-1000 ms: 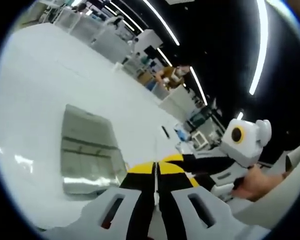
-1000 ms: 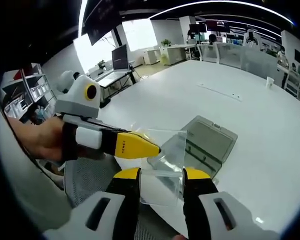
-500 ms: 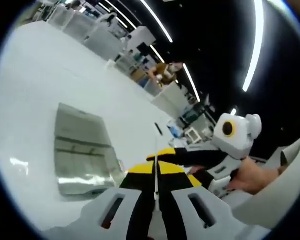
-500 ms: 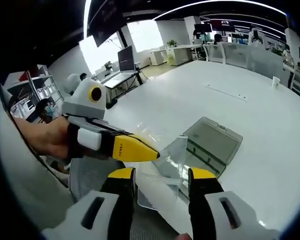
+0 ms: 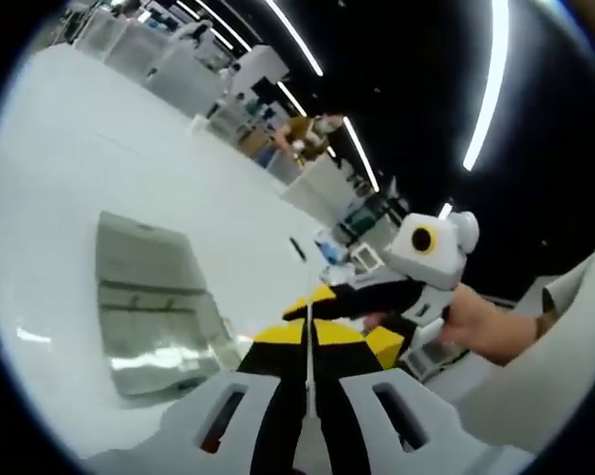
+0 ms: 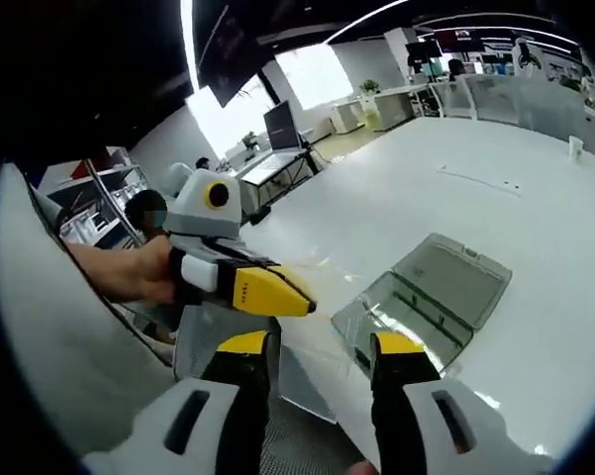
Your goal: Insert the divider into the dual guide fixture by aligning both edges with the guide slots and pushing it downward to the bottom, including one-sided entry, uneven engagement, binding, and posture correction.
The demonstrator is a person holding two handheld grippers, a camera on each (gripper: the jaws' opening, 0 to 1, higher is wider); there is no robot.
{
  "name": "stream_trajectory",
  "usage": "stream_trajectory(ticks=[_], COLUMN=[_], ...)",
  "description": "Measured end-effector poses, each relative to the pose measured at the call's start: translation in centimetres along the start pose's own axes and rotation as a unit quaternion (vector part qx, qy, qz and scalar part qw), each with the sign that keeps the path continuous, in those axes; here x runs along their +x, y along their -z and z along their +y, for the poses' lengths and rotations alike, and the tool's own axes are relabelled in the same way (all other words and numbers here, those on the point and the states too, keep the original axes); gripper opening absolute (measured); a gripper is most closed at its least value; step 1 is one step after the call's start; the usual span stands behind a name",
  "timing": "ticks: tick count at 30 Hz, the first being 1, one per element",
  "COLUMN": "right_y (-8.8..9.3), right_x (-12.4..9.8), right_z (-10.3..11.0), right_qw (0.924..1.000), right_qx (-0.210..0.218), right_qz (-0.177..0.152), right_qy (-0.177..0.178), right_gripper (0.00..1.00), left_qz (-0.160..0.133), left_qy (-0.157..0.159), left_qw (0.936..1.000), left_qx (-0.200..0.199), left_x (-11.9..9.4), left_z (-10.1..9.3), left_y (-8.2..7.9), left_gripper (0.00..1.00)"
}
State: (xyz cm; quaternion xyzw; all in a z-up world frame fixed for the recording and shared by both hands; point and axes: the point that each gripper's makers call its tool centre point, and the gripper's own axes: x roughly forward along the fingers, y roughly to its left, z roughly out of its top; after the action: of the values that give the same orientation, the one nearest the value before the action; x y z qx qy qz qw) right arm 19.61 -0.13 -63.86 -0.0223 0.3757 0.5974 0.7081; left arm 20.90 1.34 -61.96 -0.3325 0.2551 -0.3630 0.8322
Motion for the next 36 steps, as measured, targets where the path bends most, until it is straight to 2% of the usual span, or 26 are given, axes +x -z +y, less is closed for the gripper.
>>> stream_trajectory(ticks=[1,6,12,20,36], right_y=[-0.1,-0.4,-0.8,-0.5,-0.1], right_x=[-0.1,-0.5,-0.8,-0.8,-1.3], right_z=[0.4,0.4,1.4,2.2,3.4], right_qw=[0.9998,0.9991,0.9963,0.9922,0.9816], right_qx=[-0.005,-0.005,-0.009,0.001,0.031], right_qz=[-0.001,-0.01,-0.02,-0.019,-0.023], right_qy=[-0.018,-0.04,-0.083,-0.124,-0.187], right_gripper=[0.35,0.35,0.31,0.3,0.2], left_qz=[0.001,0.011,0.023,0.034,0.044], left_qy=[0.003,0.019,0.042,0.075,0.116], left_qw=[1.0,0.9997,0.9987,0.9964,0.9922], left_qx=[0.001,0.012,0.016,0.022,0.016], left_x=[0.0,-0.2,-0.3,-0.4,-0.6], left_z=[-0.1,-0.5,-1.2,-2.2,-3.1], left_y=[-0.1,-0.4,-0.5,-0.7,-0.7], left_gripper=[0.0,0.0,0.0,0.0,0.0])
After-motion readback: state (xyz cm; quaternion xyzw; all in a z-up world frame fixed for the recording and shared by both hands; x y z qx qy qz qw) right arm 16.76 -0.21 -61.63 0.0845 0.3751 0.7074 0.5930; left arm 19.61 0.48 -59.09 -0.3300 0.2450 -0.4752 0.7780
